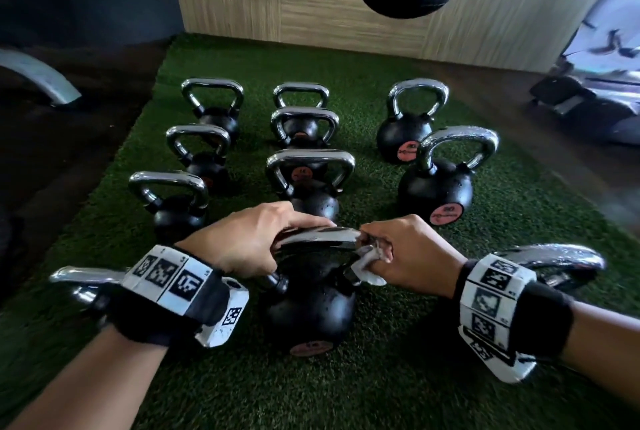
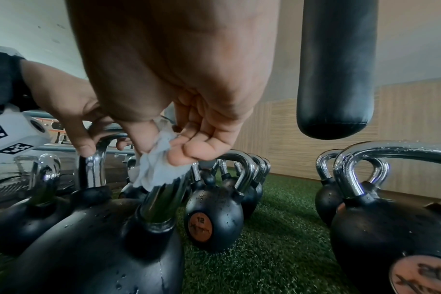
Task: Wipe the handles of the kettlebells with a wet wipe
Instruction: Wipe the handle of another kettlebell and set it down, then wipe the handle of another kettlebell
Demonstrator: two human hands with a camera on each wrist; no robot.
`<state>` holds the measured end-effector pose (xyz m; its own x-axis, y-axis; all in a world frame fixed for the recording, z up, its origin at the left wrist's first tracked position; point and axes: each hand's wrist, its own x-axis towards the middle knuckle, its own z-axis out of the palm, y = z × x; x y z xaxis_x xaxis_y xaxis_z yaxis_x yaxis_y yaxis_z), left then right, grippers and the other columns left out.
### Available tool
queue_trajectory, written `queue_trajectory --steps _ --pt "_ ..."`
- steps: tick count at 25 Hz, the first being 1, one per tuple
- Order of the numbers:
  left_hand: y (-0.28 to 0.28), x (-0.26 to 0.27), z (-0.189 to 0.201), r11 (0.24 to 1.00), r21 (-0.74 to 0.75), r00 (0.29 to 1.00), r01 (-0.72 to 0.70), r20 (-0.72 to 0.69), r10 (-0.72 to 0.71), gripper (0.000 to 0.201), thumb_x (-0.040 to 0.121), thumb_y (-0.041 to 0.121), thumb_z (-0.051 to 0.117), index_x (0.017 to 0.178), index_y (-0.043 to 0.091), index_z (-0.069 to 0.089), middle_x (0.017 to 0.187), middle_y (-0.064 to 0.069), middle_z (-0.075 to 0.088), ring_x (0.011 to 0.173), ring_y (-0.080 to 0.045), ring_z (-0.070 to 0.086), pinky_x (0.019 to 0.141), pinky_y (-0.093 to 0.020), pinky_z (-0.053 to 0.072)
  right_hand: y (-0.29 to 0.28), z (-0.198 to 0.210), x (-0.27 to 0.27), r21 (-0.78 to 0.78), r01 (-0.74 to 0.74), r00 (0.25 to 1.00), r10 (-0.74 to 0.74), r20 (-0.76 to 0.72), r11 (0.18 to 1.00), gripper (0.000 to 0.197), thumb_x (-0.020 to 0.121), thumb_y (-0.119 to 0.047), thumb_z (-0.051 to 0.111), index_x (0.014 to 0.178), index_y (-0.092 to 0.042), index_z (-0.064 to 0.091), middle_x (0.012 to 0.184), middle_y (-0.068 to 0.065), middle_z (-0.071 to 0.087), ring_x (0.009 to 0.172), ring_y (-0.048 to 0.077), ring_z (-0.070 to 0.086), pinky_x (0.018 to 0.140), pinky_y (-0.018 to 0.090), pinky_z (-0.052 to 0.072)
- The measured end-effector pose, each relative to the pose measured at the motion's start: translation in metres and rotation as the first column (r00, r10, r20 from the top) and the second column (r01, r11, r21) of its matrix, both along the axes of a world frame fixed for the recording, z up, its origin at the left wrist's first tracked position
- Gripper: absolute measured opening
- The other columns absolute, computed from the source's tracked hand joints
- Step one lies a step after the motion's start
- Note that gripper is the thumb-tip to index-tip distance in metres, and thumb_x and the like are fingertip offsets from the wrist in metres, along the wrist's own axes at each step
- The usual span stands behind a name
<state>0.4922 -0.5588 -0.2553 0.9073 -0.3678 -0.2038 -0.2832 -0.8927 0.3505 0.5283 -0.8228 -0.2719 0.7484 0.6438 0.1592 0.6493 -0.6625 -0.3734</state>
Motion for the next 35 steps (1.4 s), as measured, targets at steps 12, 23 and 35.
queue_trajectory --steps 12,23,35 --pt "-0.114 0.007 0.023 0.932 -0.332 0.951 0.146 0.306 -0.04 0.078 0.077 0.049 0.073 0.147 0.041 0.038 0.12 0.024 0.052 0.109 0.0 0.055 0.099 -0.025 0.046 -0.101 0.053 -0.021 0.08 0.414 0.908 -0.417 0.03 0.907 0.024 0.074 -0.019 0.078 0.09 -0.035 0.071 0.091 -0.01 0.063 0.083 0.0 0.059 0.075 0.015 0.043" --pt "-0.227 0.031 -0.021 0.961 -0.263 0.975 0.084 -0.179 -0.135 0.096 0.07 0.056 0.081 0.149 0.049 0.025 0.135 0.028 0.044 0.113 0.006 0.053 0.076 -0.008 0.042 -0.237 0.067 -0.003 0.15 0.321 0.93 -0.341 0.137 0.935 0.022 0.075 -0.009 0.069 0.09 -0.024 0.076 0.078 -0.02 0.067 0.075 -0.013 0.059 0.068 0.001 0.037" --pt "-0.277 0.039 -0.112 0.902 -0.409 0.988 -0.139 -0.123 0.097 0.091 0.056 0.061 0.091 0.134 0.05 0.045 0.128 0.036 0.055 0.12 0.016 0.05 0.1 -0.012 0.046 -0.271 0.049 0.046 0.246 -0.017 1.0 0.013 0.021 0.969 0.024 0.079 -0.031 0.062 0.096 -0.032 0.079 0.084 -0.016 0.067 0.081 -0.003 0.062 0.07 0.003 0.042"
